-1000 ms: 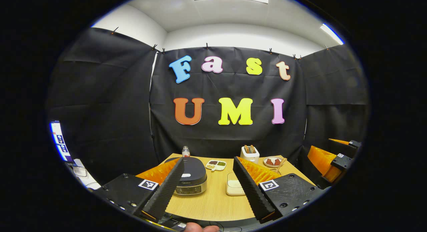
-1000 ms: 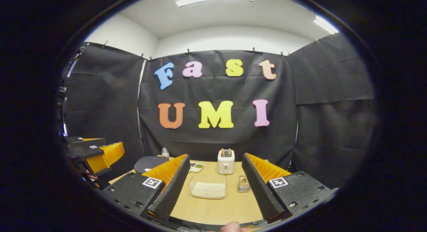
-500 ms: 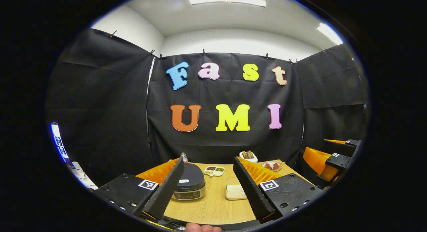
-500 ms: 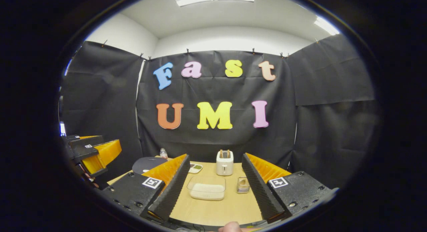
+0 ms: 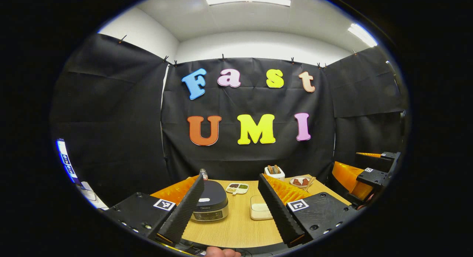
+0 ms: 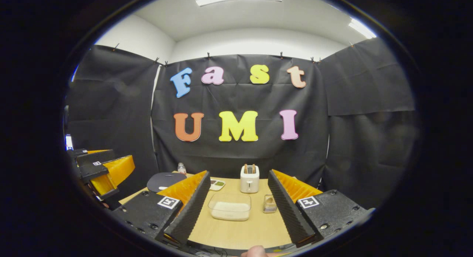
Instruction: Close the left gripper, press the button to open the rice cooker; take a wooden spoon from the chopstick holder with the right hand, scoop a spoonful of rice and pour it into the rice cooker, then put the wooden spoon back into the chopstick holder.
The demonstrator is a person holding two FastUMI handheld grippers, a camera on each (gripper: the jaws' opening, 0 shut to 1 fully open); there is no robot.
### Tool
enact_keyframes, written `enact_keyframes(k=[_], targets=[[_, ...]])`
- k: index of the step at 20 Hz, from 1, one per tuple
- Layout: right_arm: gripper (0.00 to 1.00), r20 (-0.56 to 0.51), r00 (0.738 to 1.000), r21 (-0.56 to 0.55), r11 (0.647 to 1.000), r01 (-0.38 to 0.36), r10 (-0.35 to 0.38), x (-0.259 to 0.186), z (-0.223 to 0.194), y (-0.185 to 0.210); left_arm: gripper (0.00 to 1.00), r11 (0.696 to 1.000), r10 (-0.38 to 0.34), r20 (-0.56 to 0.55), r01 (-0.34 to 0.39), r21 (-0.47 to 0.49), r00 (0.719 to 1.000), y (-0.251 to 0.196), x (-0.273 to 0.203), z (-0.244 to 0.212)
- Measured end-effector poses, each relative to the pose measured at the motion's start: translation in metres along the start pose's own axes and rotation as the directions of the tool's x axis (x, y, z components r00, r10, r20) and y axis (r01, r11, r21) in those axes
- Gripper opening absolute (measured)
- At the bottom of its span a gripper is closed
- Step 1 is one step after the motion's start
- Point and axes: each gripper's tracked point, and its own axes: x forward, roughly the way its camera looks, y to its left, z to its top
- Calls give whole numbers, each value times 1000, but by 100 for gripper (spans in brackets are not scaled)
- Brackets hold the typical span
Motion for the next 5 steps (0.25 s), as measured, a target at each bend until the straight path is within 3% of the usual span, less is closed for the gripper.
enact_keyframes(k=[5], targets=[[100,0,1000,1,1000,-2,2,4,-1,2,95,1000,0,2,0,2,1000,1,5,0]])
